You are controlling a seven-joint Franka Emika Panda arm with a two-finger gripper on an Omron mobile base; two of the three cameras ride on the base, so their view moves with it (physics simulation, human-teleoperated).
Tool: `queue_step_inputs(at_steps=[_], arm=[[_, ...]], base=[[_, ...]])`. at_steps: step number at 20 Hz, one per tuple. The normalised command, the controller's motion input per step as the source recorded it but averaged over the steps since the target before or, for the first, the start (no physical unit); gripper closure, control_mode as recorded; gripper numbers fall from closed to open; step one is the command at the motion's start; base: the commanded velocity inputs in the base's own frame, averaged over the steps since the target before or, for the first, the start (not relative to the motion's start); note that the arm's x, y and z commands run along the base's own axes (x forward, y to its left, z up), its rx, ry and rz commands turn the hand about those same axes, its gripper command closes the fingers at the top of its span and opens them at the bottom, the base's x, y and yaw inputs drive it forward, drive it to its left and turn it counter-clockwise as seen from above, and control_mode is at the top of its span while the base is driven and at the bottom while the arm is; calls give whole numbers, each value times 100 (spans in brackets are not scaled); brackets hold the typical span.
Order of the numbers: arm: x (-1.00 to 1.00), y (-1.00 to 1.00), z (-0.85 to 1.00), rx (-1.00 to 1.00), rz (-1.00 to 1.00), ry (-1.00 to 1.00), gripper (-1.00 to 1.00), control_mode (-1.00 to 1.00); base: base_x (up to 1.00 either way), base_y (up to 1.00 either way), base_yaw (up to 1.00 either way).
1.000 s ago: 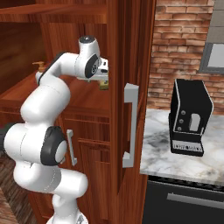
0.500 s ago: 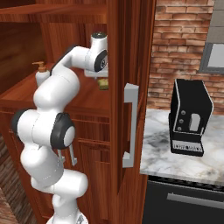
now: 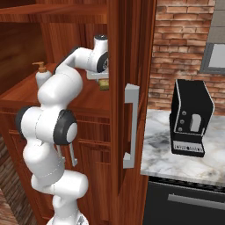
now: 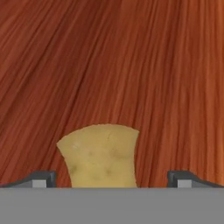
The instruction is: Locate and retrieve the soap dispenser and sponge from the cabinet. Place them next to the sink.
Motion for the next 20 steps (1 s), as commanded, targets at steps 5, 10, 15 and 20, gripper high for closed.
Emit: queue_step_inputs(at_steps=[5, 10, 15, 20], arm=[[13, 0, -7, -1, 4, 3, -100, -100], [0, 0, -17, -1, 5, 13, -100, -100], [0, 0, -12, 0, 4, 13, -100, -100], [0, 0, -12, 0, 3, 10, -100, -100]], base=[[0, 0, 0], [0, 0, 0], [0, 0, 0], [0, 0, 0]])
